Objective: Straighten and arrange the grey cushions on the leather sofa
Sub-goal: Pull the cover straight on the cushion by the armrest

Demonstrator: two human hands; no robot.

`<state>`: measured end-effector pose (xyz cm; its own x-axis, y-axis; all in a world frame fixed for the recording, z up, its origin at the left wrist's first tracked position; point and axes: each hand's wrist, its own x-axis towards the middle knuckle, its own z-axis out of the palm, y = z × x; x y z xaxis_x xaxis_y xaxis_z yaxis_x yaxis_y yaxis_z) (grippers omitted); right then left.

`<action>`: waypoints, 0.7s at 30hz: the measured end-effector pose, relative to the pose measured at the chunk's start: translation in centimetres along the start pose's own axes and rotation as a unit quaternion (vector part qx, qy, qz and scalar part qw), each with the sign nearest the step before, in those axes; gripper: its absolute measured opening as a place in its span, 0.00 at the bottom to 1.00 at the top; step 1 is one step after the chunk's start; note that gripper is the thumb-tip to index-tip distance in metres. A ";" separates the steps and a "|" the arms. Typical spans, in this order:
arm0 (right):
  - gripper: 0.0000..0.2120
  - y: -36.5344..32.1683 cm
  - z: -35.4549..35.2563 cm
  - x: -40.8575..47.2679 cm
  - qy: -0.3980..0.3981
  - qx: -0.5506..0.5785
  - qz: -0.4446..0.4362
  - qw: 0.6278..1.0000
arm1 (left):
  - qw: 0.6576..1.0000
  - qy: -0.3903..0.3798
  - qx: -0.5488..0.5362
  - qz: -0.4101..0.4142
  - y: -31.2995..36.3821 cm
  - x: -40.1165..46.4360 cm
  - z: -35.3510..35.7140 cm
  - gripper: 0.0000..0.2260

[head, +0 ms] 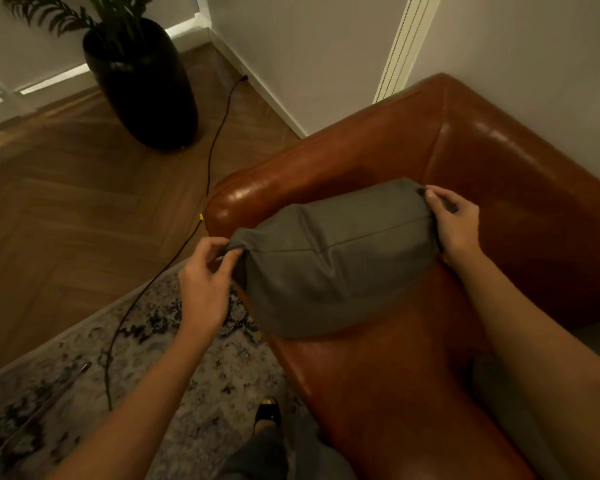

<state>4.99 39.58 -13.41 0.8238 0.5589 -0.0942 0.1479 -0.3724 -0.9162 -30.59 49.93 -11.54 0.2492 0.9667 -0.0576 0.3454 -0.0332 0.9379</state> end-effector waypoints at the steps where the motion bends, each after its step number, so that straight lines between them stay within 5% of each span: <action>1: 0.14 -0.2 -0.2 -0.1 0.031 -0.032 -0.014 0.999 | 1.000 -0.004 -0.011 -0.006 0.1 -0.5 0.0 0.01; 7: 0.17 -5.0 -2.0 3.0 0.103 -0.104 -0.097 0.984 | 0.993 -0.004 -0.113 -0.026 1.4 -1.1 -0.6 0.05; 17: 0.14 -3.2 -0.3 6.6 0.092 -0.113 -0.056 0.988 | 0.980 0.046 -0.111 -0.159 -2.1 3.3 2.6 0.07; 21: 0.09 -3.7 0.6 7.7 0.113 0.042 -0.019 0.993 | 0.981 0.065 -0.094 -0.157 -2.4 4.3 3.1 0.05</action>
<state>10.53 45.70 -10.98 0.9214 0.3880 0.0229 0.1438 -0.2856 -0.9475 -27.54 53.40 -15.15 0.0366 0.9464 -0.3209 0.2108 0.3066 0.9282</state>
